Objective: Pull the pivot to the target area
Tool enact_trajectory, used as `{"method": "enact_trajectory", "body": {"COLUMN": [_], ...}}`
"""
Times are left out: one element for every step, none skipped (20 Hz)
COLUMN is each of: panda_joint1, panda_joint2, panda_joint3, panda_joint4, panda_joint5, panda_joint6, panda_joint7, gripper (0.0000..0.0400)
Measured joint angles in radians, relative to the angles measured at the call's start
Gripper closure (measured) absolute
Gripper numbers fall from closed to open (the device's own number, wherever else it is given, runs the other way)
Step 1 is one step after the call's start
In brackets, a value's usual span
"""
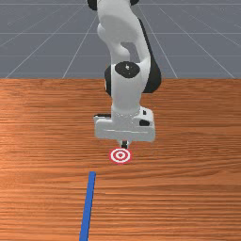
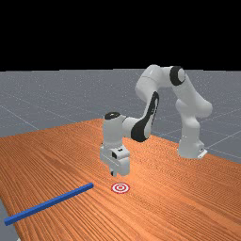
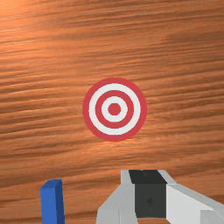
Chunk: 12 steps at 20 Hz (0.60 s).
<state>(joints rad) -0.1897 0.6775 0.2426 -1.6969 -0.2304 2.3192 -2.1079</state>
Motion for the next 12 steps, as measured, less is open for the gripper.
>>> {"method": "enact_trajectory", "body": {"panda_joint1": [0.000, 0.018, 0.023, 0.027, 0.039, 0.052, 0.065, 0.085, 0.102, 0.102, 0.102, 0.102], "panda_joint2": [-0.035, -0.061, -0.019, 0.039, 0.099, 0.153, 0.221, 0.255, 0.259, 0.260, 0.260, 0.260], "panda_joint3": [0.001, -0.020, -0.013, -0.005, -0.008, -0.013, -0.012, -0.037, -0.067, -0.067, -0.067, -0.067], "panda_joint4": [0.000, 0.009, 0.101, 0.205, 0.313, 0.409, 0.534, 0.598, 0.607, 0.607, 0.607, 0.607], "panda_joint5": [0.007, 0.030, 0.016, 0.010, 0.007, 0.008, 0.002, 0.023, 0.050, 0.050, 0.050, 0.050], "panda_joint6": [-0.030, -0.059, -0.097, -0.142, -0.188, -0.229, -0.283, -0.312, -0.319, -0.319, -0.319, -0.319], "panda_joint7": [-0.008, 0.101, 0.038, -0.023, -0.038, -0.037, -0.092, 0.049, 0.225, 0.225, 0.225, 0.225], "gripper": [0.0400, 0.0400, 0.0400, 0.0400, 0.0400, 0.0400, 0.0400, 0.0400, 0.0400, 0.0400, 0.0400, 0.0400]}}
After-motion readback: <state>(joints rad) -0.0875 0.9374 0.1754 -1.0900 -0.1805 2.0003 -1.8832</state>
